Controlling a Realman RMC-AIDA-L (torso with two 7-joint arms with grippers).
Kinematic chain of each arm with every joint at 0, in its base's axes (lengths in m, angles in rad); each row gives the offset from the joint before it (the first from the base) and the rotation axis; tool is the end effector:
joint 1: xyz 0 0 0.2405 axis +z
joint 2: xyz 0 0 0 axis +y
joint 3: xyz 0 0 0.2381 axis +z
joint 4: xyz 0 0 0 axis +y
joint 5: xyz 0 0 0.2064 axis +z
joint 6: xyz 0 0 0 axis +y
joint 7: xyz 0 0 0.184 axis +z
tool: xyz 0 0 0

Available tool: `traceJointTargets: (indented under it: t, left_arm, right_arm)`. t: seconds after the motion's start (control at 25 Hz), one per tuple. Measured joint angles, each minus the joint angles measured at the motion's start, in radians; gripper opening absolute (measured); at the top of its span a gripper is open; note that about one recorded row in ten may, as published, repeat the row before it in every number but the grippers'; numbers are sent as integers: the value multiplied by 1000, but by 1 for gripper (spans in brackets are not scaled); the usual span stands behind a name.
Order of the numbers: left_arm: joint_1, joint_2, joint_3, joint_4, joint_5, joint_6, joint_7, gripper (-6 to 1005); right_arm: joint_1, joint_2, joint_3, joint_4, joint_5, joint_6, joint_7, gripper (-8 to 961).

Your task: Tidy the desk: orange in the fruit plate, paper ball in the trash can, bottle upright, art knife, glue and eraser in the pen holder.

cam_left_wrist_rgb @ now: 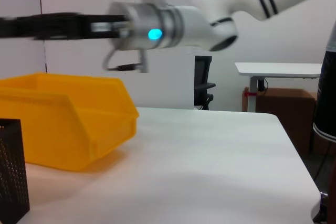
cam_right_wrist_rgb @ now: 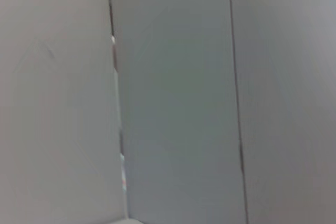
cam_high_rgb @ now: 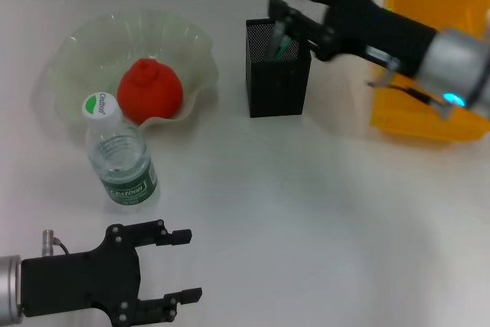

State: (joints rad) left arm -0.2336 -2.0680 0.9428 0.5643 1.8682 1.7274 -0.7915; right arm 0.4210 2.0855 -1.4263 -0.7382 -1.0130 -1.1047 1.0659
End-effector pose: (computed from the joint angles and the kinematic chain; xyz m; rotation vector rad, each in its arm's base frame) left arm -0.2717 0.2112 -0.0560 -2.8729 -0.1427 -0.7761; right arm 0.1544 0.3718 -0.0408 -2.3746 0.3368 1.0105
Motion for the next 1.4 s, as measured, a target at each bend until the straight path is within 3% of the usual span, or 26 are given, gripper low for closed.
traceJointTargets:
  t: [0.16, 0.36, 0.44, 0.48, 0.52, 0.6, 0.68, 0.8, 1.4]
  left_arm:
    - [0, 1, -2, 4, 0, 17, 0, 699]
    - [0, 3, -13, 12, -5, 39, 0, 699]
    - [1, 3, -19, 17, -5, 51, 0, 699]
    - [1, 4, -26, 21, -5, 69, 0, 699]
    - [1, 4, -26, 21, -5, 69, 0, 699]
    - [4, 6, -42, 27, -5, 88, 0, 699]
    - [4, 6, -42, 27, -5, 88, 0, 699]
    - [2, 6, -46, 30, -1, 91, -7, 699]
    - [-4, 3, -45, 22, 0, 90, -1, 699]
  right_arm:
    - [-179, -2, 30, -94, 1, -158, 0, 340]
    - [-297, -7, 172, -46, -80, -434, -34, 500]
    - [-319, -7, 255, -9, -181, -557, -74, 644]
    - [-331, -7, 323, 19, -307, -645, -119, 716]
    - [-331, -7, 323, 19, -307, -645, -119, 741]
    - [-333, -7, 365, 56, -480, -728, -193, 790]
    - [-323, -7, 365, 78, -550, -759, -225, 840]
    - [-302, -5, 366, 99, -620, -768, -235, 840]
    - [-238, -3, 363, 168, -644, -705, -235, 840]
